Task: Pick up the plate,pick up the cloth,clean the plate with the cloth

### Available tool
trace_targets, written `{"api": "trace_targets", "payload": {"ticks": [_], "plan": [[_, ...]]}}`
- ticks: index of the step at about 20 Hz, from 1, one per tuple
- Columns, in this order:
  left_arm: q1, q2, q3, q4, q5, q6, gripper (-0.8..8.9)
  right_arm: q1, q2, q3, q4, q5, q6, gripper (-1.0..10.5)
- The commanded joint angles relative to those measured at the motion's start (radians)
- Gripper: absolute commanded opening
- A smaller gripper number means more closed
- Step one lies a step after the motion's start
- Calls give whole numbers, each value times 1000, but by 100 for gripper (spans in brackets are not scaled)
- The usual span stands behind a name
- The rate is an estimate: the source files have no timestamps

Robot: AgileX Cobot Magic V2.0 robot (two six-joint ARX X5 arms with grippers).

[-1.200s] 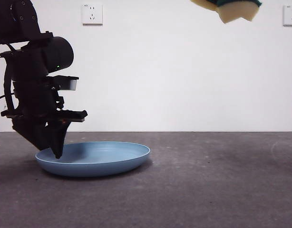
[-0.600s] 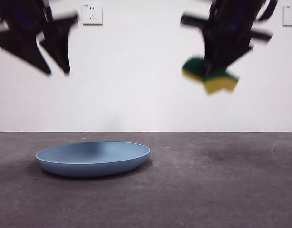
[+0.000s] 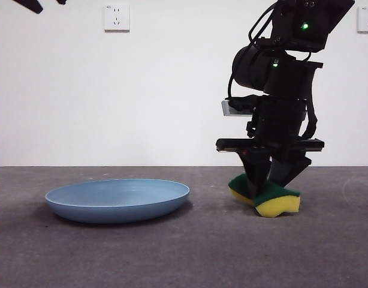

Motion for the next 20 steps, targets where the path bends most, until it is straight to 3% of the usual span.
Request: {"api": "trace_targets", "payload": {"ticks": [1,9,14,15,17,18,19,20], "plan": [[-3,2,-5,0,-3,-8,229,3,6,-4,-5,-2,15,539],[-3,4,-5,6,-7,-7,229,2,-19,-3,-31,-1,15,539],[-2,21,-5,27,-10,-5,226,5,-173,-3,-84,-1,18,523],[-2,25,-5,29,-11,-5,218,5,-221,-3,-105,-1,18,447],[-2,33,-5,31,-11,-1,209,5,-328,-3,-166,-2,17,154],[-2,34,-5,31,-11,4,137,5,-380,-3,-193,-2,17,21],[-2,34,-5,31,-11,27,-3,5,-437,-3,-214,-2,16,-12],[-2,34,-5,32,-11,34,-6,5,-482,-3,-229,-2,14,-11]]}}
